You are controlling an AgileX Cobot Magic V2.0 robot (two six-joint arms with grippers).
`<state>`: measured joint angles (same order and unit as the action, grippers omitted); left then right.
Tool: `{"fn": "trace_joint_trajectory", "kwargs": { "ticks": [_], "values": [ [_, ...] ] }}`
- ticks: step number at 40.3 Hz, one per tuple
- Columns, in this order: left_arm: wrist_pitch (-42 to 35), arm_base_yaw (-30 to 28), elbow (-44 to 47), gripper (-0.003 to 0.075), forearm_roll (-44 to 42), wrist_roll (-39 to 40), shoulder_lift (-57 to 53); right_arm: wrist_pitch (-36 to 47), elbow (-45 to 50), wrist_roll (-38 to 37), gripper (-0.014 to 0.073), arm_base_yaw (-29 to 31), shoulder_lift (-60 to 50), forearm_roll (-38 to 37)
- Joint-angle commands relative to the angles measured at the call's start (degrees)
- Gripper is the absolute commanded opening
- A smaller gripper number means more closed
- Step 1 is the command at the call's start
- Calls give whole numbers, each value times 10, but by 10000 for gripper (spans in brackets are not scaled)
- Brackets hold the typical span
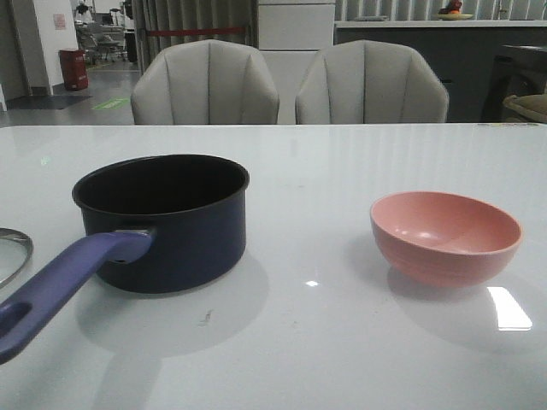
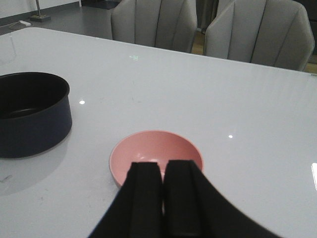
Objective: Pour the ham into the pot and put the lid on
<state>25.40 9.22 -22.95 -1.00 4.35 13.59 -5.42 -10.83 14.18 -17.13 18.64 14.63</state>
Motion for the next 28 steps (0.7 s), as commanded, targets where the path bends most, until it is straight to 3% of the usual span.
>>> {"fn": "trace_joint_trajectory", "kwargs": {
  "ticks": [1, 7, 14, 28],
  "values": [
    [-34, -21, -47, 638, -1, 13, 71, 41, -15, 0, 161, 1, 1, 2],
    [-32, -67, -91, 638, 1, 73, 170, 41, -15, 0, 161, 1, 1, 2],
    [20, -101, -149, 638, 47, 74, 295, 41, -15, 0, 161, 1, 1, 2],
    [152, -104, -315, 638, 40, 71, 563, 41, -15, 0, 161, 1, 1, 2]
  ]
}}
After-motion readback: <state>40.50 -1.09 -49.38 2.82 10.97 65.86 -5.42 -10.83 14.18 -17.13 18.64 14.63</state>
